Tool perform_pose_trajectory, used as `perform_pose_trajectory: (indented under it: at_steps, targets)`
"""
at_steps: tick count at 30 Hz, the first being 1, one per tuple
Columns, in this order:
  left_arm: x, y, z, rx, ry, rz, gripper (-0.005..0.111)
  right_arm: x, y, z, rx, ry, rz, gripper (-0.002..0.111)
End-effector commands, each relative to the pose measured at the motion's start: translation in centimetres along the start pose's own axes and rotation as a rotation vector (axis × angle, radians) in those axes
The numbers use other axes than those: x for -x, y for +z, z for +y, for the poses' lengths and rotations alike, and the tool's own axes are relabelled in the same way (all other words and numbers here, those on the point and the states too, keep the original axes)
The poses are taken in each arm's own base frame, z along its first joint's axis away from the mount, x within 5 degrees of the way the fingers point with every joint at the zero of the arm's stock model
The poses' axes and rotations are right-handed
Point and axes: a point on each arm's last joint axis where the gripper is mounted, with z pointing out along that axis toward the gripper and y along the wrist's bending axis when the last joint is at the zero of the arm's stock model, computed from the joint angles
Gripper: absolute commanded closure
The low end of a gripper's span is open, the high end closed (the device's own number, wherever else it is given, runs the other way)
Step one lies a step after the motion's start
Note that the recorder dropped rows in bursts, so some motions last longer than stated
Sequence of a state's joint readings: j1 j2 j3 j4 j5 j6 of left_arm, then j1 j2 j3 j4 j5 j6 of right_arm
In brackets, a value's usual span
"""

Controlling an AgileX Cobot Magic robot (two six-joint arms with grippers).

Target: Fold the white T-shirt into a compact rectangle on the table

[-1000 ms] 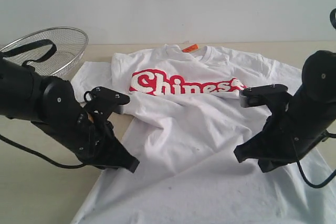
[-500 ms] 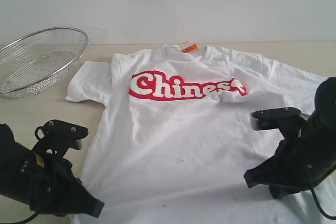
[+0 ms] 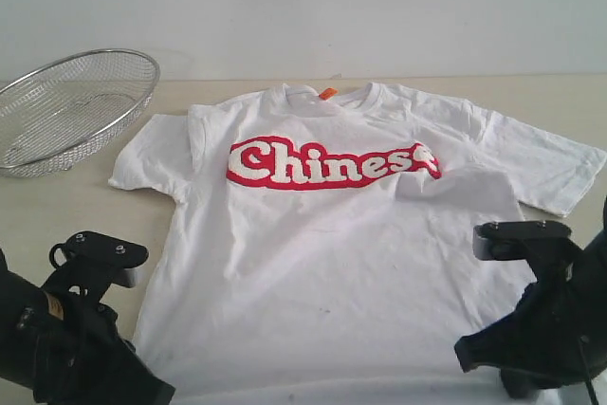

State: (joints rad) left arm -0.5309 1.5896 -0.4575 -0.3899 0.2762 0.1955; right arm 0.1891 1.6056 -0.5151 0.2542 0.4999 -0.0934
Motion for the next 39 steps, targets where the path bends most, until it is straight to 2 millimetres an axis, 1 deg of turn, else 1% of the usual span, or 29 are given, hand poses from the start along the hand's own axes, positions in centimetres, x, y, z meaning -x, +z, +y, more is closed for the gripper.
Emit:
perform_pose_trajectory:
  at_steps: [1, 3, 6, 9, 16, 19, 21, 24, 26, 29, 32, 35, 37, 39]
  targets:
    - [-0.3, 0.1, 0.0, 0.005, 0.004, 0.008, 0.102, -3.6, 0.1, -0.2, -0.006, -0.026, 0.261, 0.108]
    - [0.0, 0.1, 0.0, 0.004, 0.007, -0.002, 0.102, -3.8, -0.5, -0.3, -0.016, -0.038, 0.262, 0.108]
    - [0.6, -0.1, -0.1, 0.007, 0.014, -0.042, 0.102, -3.4, -1.4, -0.3, -0.023, -0.051, 0.194, 0.108]
    - [1.5, -0.7, -0.2, 0.004, 0.02, -0.103, 0.102, -2.1, -2.9, 0.0, -0.016, -0.055, 0.069, 0.108]
    - [4.8, -3.5, -1.0, -0.017, 0.037, -0.278, 0.102, 2.3, -8.1, 1.1, -0.004, -0.098, -0.294, 0.108]
    - [6.2, -4.4, -1.1, -0.009, 0.062, -0.346, 0.102, 4.6, -9.9, 0.9, -0.078, -0.19, -0.454, 0.108]
    - [7.2, -5.0, -1.0, -0.006, 0.064, -0.391, 0.102, 5.8, -10.8, 0.2, -0.139, -0.229, -0.538, 0.108]
    - [8.4, -5.8, -0.3, 0.009, 0.048, -0.435, 0.102, 7.4, -12.6, -2.1, -0.167, -0.105, -0.666, 0.108]
    - [9.0, -6.2, 0.5, 0.022, 0.02, -0.456, 0.102, 7.8, -13.9, -4.8, -0.209, -0.008, -0.711, 0.108]
    - [9.5, -6.7, 2.0, 0.054, -0.012, -0.485, 0.102, 7.8, -15.2, -8.9, -0.274, 0.128, -0.725, 0.108]
    - [9.9, -6.8, 3.3, 0.085, -0.028, -0.503, 0.102, 7.6, -15.1, -12.9, -0.318, 0.26, -0.699, 0.108]
    - [10.7, -6.5, 4.4, 0.105, -0.057, -0.514, 0.102, 8.2, -14.0, -15.9, -0.313, 0.333, -0.648, 0.108]
    - [11.4, -6.0, 4.8, 0.115, -0.062, -0.517, 0.102, 9.3, -13.0, -17.4, -0.285, 0.301, -0.578, 0.108]
    - [12.4, -5.3, 5.0, 0.122, -0.043, -0.506, 0.102, 10.9, -12.1, -18.5, -0.196, 0.265, -0.518, 0.108]
